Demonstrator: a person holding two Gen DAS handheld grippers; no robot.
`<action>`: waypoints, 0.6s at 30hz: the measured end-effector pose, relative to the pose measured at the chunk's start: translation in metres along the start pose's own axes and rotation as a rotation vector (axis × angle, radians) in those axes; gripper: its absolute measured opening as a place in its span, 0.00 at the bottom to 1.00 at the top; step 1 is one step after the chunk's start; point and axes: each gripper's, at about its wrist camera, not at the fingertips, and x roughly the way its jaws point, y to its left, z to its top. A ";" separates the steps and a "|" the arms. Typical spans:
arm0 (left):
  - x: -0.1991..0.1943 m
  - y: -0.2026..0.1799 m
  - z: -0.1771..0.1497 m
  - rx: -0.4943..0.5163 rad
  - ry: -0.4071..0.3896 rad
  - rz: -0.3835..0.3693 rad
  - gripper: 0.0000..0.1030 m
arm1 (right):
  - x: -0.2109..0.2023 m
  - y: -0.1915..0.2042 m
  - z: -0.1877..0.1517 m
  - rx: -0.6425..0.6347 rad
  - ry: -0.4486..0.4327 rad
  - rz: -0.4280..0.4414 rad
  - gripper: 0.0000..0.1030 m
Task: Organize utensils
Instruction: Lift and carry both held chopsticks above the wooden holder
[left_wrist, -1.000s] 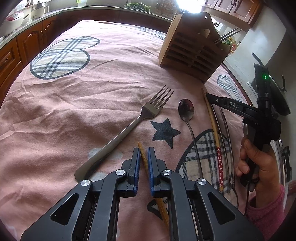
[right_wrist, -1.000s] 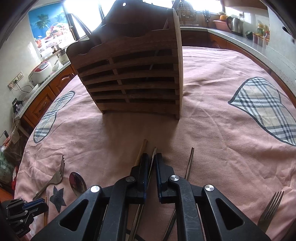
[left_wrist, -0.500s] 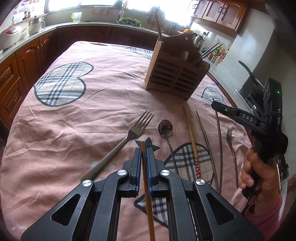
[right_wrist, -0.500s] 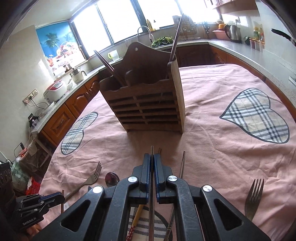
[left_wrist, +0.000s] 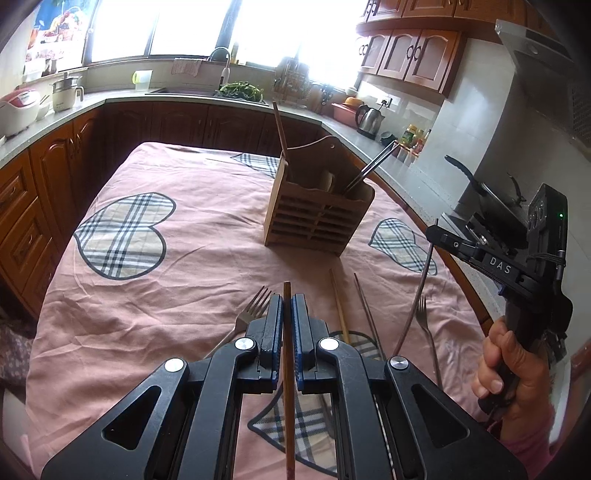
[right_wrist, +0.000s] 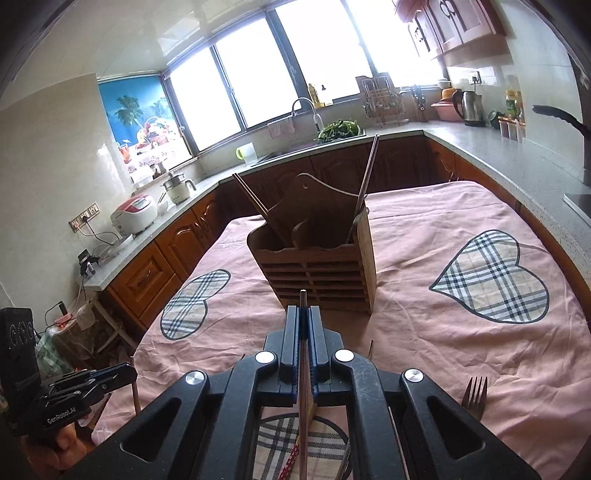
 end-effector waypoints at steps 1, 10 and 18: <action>-0.002 -0.002 0.002 0.002 -0.010 -0.001 0.04 | -0.004 0.001 0.002 -0.001 -0.010 0.001 0.04; -0.014 -0.007 0.016 0.013 -0.071 -0.005 0.04 | -0.028 0.004 0.013 -0.014 -0.077 0.001 0.04; -0.016 -0.011 0.031 0.022 -0.112 -0.001 0.04 | -0.037 0.003 0.022 -0.014 -0.113 0.001 0.04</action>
